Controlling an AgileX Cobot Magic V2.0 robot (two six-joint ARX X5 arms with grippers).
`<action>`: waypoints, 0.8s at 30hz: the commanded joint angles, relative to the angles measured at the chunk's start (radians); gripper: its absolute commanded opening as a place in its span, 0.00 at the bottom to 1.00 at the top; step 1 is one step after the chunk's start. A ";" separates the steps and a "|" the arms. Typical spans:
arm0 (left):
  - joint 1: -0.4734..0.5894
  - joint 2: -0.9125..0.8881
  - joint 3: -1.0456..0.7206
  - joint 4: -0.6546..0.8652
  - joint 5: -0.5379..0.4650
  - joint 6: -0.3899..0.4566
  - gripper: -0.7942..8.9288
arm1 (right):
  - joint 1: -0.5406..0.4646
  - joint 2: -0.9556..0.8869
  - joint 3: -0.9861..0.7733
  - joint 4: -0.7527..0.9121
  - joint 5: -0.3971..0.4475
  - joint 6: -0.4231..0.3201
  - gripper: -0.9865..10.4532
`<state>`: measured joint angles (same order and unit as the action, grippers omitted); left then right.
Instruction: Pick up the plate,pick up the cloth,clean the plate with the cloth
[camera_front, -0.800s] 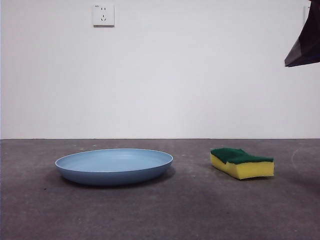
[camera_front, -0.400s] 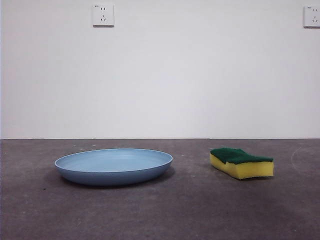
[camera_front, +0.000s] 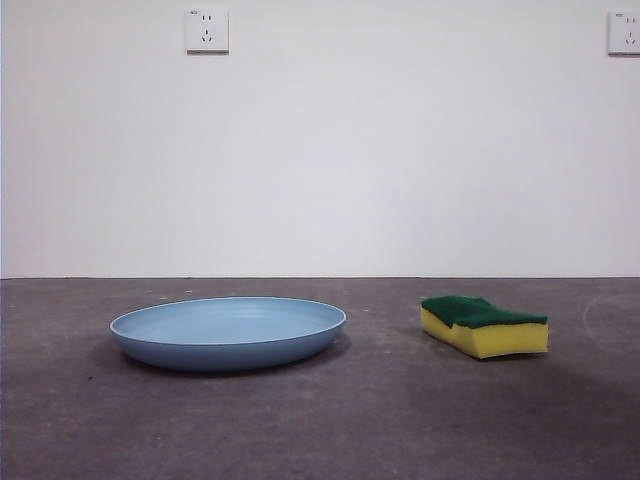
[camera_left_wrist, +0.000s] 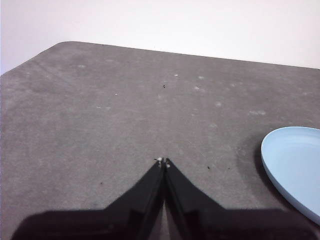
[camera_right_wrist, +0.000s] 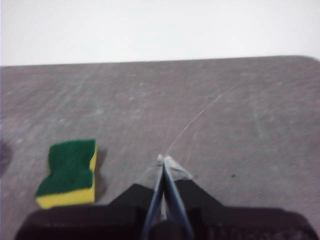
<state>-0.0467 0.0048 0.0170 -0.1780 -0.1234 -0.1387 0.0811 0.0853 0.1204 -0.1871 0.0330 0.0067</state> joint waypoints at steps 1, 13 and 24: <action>0.003 -0.001 -0.014 0.005 -0.002 0.011 0.08 | -0.002 -0.047 -0.057 0.006 -0.032 0.000 0.09; 0.003 -0.001 -0.014 0.005 -0.002 0.011 0.08 | -0.002 -0.084 -0.115 0.009 -0.034 0.063 0.09; 0.003 -0.001 -0.014 0.005 -0.002 0.011 0.08 | -0.002 -0.077 -0.115 0.013 -0.031 0.063 0.09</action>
<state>-0.0467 0.0051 0.0170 -0.1780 -0.1238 -0.1383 0.0792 0.0086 0.0185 -0.1795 -0.0006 0.0570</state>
